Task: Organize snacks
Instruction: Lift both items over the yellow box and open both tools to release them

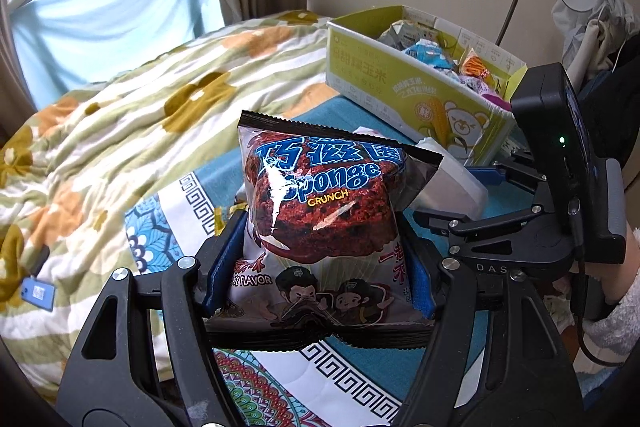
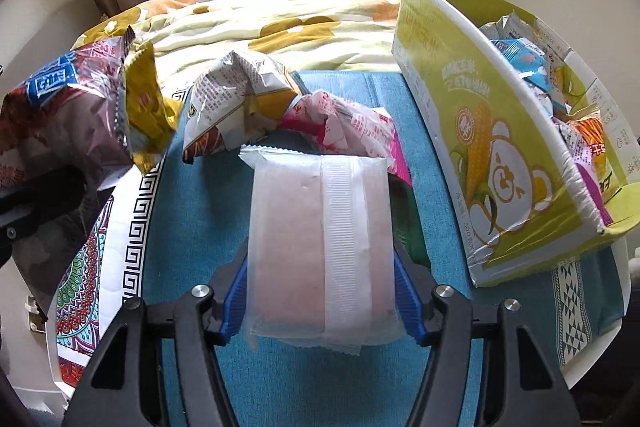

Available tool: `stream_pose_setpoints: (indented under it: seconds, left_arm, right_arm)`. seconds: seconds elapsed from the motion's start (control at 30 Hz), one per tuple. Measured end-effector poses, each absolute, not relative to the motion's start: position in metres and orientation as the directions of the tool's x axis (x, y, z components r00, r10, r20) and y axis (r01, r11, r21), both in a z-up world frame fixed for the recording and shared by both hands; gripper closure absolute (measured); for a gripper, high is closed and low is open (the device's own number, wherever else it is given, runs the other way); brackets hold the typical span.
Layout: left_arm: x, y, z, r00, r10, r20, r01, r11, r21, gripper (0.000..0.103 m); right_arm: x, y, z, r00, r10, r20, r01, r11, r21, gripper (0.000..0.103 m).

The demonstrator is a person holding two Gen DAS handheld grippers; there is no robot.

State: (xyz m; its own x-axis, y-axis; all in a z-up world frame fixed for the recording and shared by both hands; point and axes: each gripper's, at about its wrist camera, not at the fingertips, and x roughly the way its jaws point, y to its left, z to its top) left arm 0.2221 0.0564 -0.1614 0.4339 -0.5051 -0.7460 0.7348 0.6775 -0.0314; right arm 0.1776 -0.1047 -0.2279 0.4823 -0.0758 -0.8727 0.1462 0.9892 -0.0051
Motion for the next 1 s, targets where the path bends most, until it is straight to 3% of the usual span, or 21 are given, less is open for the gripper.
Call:
stream_pose_setpoints:
  seconds: [0.5, 1.0]
  left_arm:
    - [0.212, 0.024, -0.094, 0.503, -0.546, -0.670, 0.728, 0.685, -0.011, 0.036]
    - [0.201, -0.144, -0.051, 0.581, -0.515, -0.631, 0.609, 0.789, -0.083, 0.036]
  right_arm:
    - [0.149, -0.132, -0.140, 0.590, -0.107, -0.800, 0.191, 0.981, 0.009, 0.045]
    - [0.130, -0.283, -0.065, 0.700, -0.074, -0.710, 0.143, 0.989, 0.038, 0.045]
